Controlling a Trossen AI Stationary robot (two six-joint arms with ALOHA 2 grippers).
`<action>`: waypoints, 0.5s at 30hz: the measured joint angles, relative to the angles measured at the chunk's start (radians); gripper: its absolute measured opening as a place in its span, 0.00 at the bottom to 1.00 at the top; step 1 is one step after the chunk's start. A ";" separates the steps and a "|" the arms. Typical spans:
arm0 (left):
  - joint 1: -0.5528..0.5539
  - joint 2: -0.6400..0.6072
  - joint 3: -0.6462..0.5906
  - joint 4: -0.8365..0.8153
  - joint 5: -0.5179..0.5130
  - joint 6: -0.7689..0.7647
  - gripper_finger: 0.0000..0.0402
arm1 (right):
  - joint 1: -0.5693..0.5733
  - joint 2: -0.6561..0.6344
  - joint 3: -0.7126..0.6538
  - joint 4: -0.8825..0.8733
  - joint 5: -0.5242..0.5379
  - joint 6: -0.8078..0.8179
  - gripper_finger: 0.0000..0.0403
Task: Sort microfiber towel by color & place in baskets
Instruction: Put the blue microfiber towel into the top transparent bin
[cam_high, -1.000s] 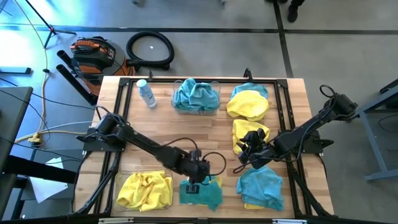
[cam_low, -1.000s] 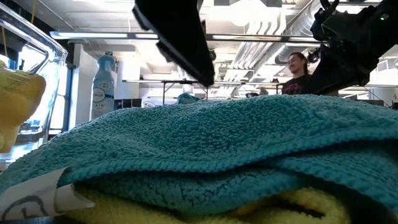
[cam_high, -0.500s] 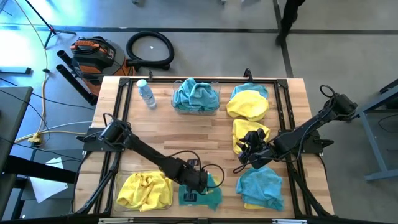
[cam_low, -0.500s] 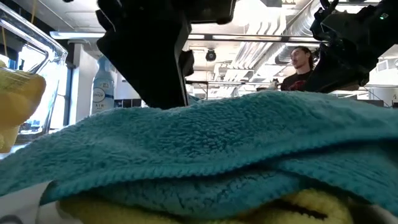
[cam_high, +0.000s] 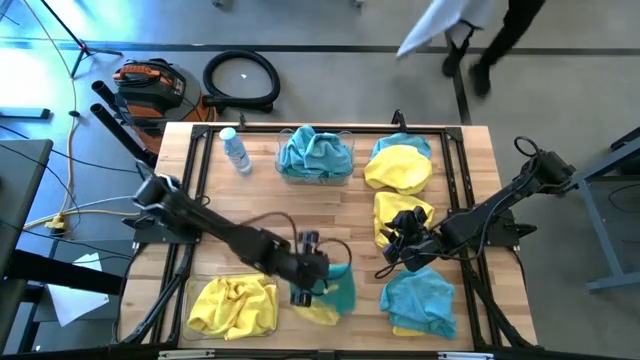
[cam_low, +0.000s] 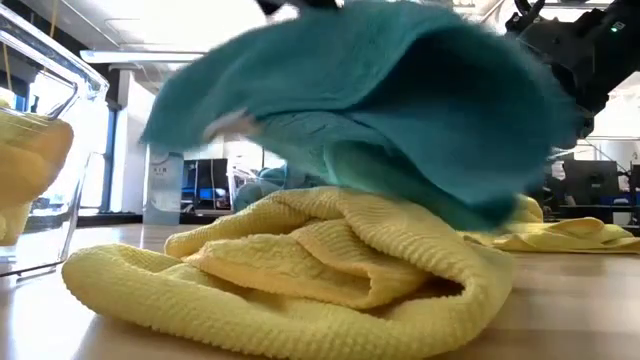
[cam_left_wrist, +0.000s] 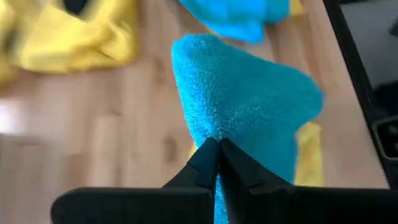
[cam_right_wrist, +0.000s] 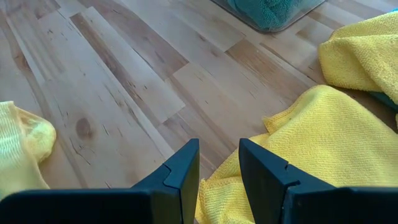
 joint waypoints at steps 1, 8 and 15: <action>0.005 -0.023 0.000 -0.002 -0.023 0.018 0.00 | 0.000 0.000 0.000 0.000 0.000 0.000 0.27; 0.079 -0.189 0.000 -0.059 -0.161 0.143 0.00 | 0.000 0.000 0.000 -0.001 0.000 0.000 0.27; 0.264 -0.337 0.000 -0.175 -0.262 0.196 0.00 | 0.000 0.000 0.000 -0.005 0.001 0.000 0.27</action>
